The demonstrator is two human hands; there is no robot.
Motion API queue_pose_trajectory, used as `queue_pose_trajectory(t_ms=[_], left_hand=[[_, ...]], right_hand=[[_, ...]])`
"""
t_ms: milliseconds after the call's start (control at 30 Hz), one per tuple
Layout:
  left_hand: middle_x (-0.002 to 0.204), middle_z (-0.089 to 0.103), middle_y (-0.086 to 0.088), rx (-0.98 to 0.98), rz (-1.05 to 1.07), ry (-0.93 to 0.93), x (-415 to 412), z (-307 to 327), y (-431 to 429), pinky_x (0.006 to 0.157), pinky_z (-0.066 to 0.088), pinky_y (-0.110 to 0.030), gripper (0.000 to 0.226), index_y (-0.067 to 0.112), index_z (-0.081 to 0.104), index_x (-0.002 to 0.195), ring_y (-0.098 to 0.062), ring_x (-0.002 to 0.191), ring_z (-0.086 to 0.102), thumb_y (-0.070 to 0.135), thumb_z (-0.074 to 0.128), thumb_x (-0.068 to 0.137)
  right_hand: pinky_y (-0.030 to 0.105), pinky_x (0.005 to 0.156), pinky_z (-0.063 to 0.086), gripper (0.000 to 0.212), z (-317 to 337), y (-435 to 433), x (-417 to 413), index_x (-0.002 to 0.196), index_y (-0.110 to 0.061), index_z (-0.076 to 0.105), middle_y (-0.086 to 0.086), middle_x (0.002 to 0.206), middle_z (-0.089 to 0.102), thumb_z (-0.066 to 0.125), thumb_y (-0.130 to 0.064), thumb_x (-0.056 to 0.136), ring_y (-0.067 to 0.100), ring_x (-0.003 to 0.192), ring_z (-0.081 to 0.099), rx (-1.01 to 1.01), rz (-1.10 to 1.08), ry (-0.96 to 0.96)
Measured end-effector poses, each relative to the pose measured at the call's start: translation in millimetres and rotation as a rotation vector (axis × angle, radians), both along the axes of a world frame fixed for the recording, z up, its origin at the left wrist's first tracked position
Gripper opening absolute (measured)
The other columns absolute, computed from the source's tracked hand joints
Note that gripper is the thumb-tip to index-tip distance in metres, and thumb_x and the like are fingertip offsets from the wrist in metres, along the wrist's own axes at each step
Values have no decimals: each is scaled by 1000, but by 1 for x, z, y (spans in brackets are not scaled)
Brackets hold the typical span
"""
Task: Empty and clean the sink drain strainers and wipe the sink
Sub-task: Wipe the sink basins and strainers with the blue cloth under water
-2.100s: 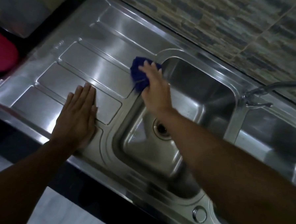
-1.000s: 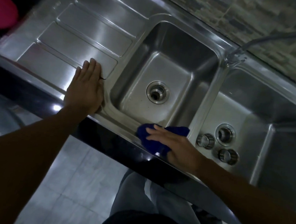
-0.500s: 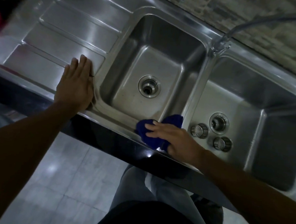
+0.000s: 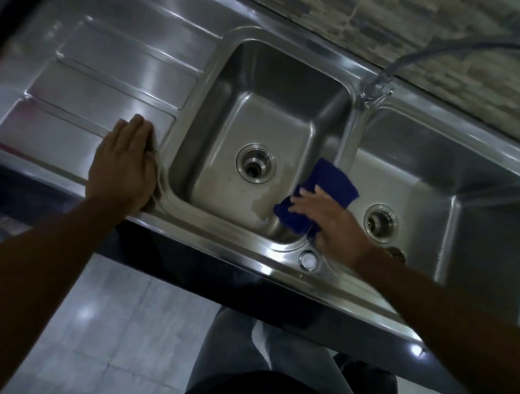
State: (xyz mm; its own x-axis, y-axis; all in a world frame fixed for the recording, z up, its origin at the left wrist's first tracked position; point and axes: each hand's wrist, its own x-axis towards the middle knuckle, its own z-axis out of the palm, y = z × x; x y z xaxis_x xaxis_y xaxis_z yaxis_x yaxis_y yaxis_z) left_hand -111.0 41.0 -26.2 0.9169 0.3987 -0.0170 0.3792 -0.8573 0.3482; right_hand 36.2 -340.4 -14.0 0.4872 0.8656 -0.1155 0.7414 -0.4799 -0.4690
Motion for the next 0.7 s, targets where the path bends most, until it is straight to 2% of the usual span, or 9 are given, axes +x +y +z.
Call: queue_pose_trajectory(t_ms=[67, 133, 233, 333, 467, 533, 600, 633, 700], left_hand=[[146, 44, -19, 41, 14, -29, 12, 5, 0, 112, 32, -53, 54, 6, 43, 140, -39, 135, 41, 37, 38, 96], [137, 49, -16, 127, -15, -55, 33, 8, 1, 103, 35, -50, 43, 11, 48, 131, -37, 124, 47, 34, 40, 95], [147, 45, -15, 115, -109, -80, 67, 3, 7, 111, 33, -48, 44, 10, 48, 135, -34, 134, 43, 33, 37, 99], [159, 32, -15, 103, -141, -50, 88, -11, 18, 122, 22, -47, 55, 8, 36, 150, -32, 148, 28, 37, 29, 104], [166, 19, -7, 138, -140, -26, 94, -27, 27, 126, 10, -43, 57, 16, 21, 158, -24, 155, 11, 41, 21, 107], [167, 13, -4, 147, -140, -16, 95, -30, 29, 126, 8, -43, 58, 19, 16, 159, -20, 155, 5, 43, 17, 107], [168, 13, -3, 168, -130, -21, 95, -32, 29, 126, 7, -43, 58, 19, 15, 160, -19, 156, 4, 43, 16, 107], [168, 13, -2, 172, -127, -27, 95, -32, 29, 126, 7, -42, 58, 19, 16, 159, -19, 156, 4, 43, 17, 107], [167, 14, -3, 180, -127, -30, 95, -33, 28, 126, 7, -43, 58, 19, 16, 160, -19, 156, 4, 42, 17, 107]], right_hand=[[50, 117, 35, 75, -4, 7, -32, 122, -10, 69, 10, 126, 69, 73, 15, 51, 29, 124, 62, -18, 42, -41], [48, 105, 49, 68, -9, 24, -44, 120, -12, 69, 7, 116, 72, 76, 8, 55, 29, 107, 69, -30, 28, -40], [45, 85, 57, 65, -13, 63, -29, 130, -17, 62, 6, 122, 68, 71, 4, 68, 29, 102, 69, -77, -112, 30], [45, 93, 54, 65, -20, 101, -5, 140, -19, 52, 8, 133, 61, 68, 1, 80, 28, 111, 64, -72, -235, 143], [42, 105, 49, 70, -43, 143, 7, 148, -16, 43, 13, 144, 53, 71, -6, 84, 31, 122, 60, -24, -265, 215], [42, 114, 41, 77, -64, 159, -4, 153, -14, 36, 14, 153, 43, 65, 2, 83, 32, 134, 51, -48, -150, 370], [41, 123, 27, 76, -89, 170, -15, 157, -13, 29, 13, 164, 26, 59, 2, 89, 29, 149, 31, -136, 74, 499], [42, 126, 20, 71, -101, 173, -15, 158, -13, 27, 11, 167, 17, 58, -4, 94, 28, 154, 20, -165, 192, 469], [45, 128, 7, 65, -122, 178, -7, 159, -16, 24, 7, 169, 5, 53, -24, 101, 26, 156, 3, -173, 393, 261]])
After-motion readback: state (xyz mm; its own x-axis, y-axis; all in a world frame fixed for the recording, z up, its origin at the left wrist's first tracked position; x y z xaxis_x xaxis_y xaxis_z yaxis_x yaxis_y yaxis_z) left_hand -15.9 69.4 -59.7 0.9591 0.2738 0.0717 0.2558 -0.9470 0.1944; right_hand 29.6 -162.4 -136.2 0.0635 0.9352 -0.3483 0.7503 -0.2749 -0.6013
